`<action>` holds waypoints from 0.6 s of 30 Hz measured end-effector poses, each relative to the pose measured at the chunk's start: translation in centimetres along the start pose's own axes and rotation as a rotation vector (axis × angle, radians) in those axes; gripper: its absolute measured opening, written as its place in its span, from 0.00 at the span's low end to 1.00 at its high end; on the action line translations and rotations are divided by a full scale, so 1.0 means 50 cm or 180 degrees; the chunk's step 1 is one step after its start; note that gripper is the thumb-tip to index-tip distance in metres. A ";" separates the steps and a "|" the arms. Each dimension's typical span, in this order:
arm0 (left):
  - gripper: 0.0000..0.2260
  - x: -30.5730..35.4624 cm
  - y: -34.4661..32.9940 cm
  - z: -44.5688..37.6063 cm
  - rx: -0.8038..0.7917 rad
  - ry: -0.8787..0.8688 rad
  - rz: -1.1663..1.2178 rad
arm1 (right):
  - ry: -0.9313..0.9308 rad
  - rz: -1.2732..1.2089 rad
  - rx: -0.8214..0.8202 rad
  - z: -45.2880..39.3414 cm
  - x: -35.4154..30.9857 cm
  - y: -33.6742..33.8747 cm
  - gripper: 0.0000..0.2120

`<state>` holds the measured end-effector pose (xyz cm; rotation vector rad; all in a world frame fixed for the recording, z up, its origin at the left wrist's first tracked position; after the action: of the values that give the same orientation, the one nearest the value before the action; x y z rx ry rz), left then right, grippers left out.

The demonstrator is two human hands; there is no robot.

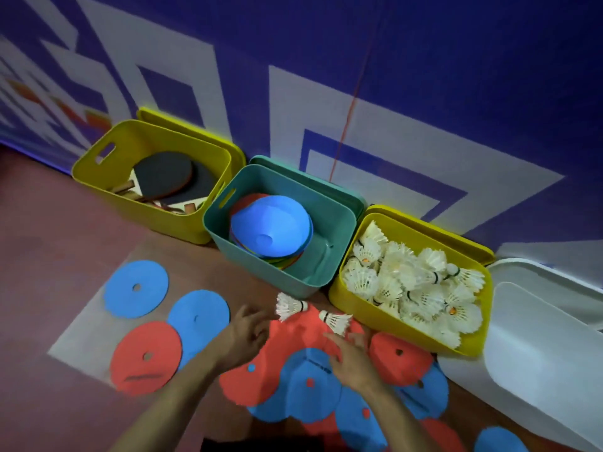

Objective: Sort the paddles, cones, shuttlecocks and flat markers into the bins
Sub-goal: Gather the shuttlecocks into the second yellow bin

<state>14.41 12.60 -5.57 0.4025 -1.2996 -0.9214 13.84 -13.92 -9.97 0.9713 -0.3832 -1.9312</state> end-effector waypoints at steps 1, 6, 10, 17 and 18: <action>0.21 -0.010 -0.021 -0.004 -0.0057 0.0048 0.0011 | -0.0113 -0.0131 -0.0034 -0.018 0.008 -0.012 0.29; 0.22 -0.006 -0.090 -0.070 -0.0503 0.0206 -0.0028 | -0.0430 -0.1263 0.0358 -0.080 -0.001 -0.005 0.23; 0.27 -0.013 -0.116 -0.108 -0.0976 0.0476 -0.0330 | -0.0713 -0.1845 0.0345 -0.082 -0.034 -0.004 0.20; 0.19 -0.188 -0.324 -0.214 -0.1091 0.0389 -0.0490 | -0.0370 -0.1375 0.0644 -0.022 -0.065 0.015 0.18; 0.18 -0.176 -0.302 -0.215 -0.0813 0.0437 -0.0748 | -0.0268 -0.1300 0.0734 -0.008 -0.063 0.020 0.19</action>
<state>19.23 7.84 -24.93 0.4159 -1.0076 -1.2204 15.61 -11.79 -8.12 1.1909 -0.4940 -2.3398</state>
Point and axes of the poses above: each hand's wrist, its own z-axis away from the middle knuckle, its own y-axis out of the back of the hand, x = y × z, the point moved 4 cm from there along -z, towards the middle knuckle, and after that the axes turned 8 degrees about -z, right-handed, at the moved point
